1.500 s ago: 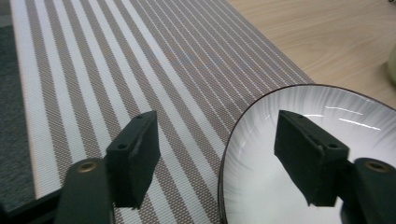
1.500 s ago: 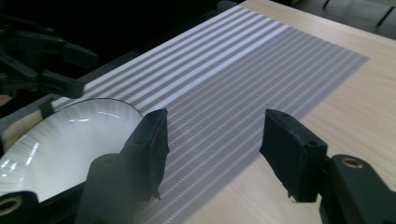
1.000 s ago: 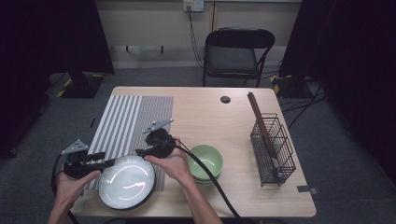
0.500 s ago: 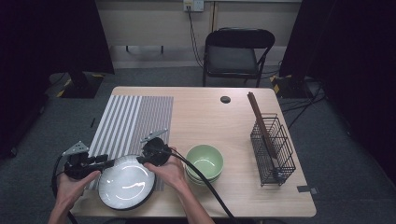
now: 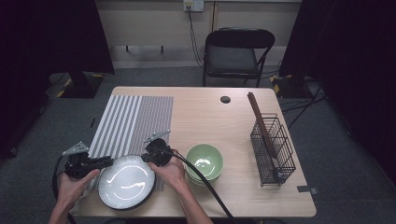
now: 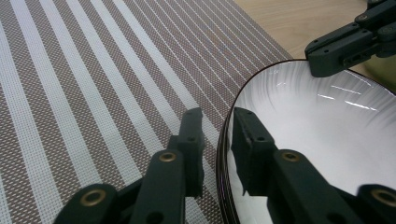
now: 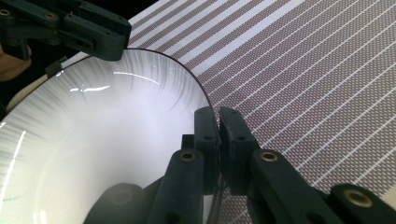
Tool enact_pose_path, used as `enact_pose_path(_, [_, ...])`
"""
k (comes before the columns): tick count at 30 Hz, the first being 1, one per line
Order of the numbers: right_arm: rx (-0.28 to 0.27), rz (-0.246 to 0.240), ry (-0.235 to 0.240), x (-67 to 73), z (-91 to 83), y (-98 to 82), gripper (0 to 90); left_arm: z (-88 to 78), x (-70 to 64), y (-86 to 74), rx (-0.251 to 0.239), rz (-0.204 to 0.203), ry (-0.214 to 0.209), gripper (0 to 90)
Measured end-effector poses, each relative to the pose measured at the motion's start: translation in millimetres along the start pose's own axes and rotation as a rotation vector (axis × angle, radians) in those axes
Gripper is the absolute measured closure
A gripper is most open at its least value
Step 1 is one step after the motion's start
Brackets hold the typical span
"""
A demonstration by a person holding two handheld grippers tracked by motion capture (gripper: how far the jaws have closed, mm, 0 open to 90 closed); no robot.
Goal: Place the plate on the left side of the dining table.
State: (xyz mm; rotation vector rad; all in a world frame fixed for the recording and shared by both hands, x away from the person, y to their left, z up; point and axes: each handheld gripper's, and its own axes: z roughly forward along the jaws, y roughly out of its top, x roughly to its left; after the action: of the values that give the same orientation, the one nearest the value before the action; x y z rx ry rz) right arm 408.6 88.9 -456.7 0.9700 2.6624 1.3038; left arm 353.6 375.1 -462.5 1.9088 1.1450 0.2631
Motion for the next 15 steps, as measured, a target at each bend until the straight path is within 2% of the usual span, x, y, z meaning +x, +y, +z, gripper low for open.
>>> enact_pose_path(3, [-0.006,0.016,0.013,-2.0,0.4,-0.6,86.7,1.1,0.3,-0.4,0.002,-0.007,-0.016,77.9])
enact_pose_path(6, [-0.011,0.029,0.021,-3.1,0.3,-1.5,86.8,2.9,-1.8,0.2,0.005,-0.003,-0.029,85.8])
enact_pose_path(15, [-0.018,0.059,0.043,-6.4,0.5,-2.2,87.6,3.2,0.2,0.0,0.003,-0.015,-0.045,86.5])
